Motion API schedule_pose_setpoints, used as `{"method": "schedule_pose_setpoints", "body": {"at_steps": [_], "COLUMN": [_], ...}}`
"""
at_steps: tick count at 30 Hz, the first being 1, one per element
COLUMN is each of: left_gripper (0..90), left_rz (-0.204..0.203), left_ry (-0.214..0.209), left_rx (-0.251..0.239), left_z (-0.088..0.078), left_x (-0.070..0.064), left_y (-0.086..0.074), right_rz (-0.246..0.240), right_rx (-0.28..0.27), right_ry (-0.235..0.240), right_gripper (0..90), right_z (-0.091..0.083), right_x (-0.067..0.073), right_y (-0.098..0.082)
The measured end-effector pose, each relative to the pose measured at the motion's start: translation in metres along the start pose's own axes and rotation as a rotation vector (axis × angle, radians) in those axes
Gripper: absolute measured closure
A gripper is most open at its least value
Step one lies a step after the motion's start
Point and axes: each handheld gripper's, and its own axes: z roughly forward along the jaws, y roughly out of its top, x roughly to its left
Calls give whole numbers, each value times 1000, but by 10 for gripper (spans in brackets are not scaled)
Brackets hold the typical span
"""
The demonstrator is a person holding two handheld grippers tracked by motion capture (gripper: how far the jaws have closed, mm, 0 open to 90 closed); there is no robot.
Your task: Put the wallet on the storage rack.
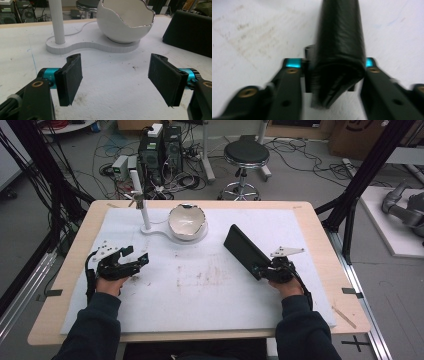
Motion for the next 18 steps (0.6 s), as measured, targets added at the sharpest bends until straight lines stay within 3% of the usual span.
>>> {"method": "schedule_pose_setpoints", "body": {"at_steps": [2, 5, 6, 7, 8, 9, 13, 18], "left_gripper": [273, 272, 272, 273, 273, 273, 273, 272], "left_rz": [-4, -4, 0, -2, -2, -1, -1, -1], "left_ry": [-3, -3, -2, -2, 0, -1, -2, 0], "left_rx": [1, 0, 3, 3, 3, 3, 3, 3], "left_z": [0, 1, 1, 1, 1, 1, 2, 1], "left_x": [0, 0, 0, 0, 0, 0, 0, 0], "left_y": [0, 0, 0, 0, 0, 0, 0, 0], "right_rz": [8, 13, 13, 12, 12, 16, 20, -11], "right_rx": [-27, -155, -155, -204, -204, -249, -293, -279], "right_ry": [7, 1, 1, -5, -5, -9, -15, -31], "right_gripper": [733, 736, 736, 736, 736, 736, 736, 740], "right_z": [-3, -16, -16, -22, -22, -28, -34, -37], "right_x": [0, 2, 2, 3, 3, 3, 3, 3], "right_y": [1, 6, 6, 9, 9, 12, 20, 42]}}
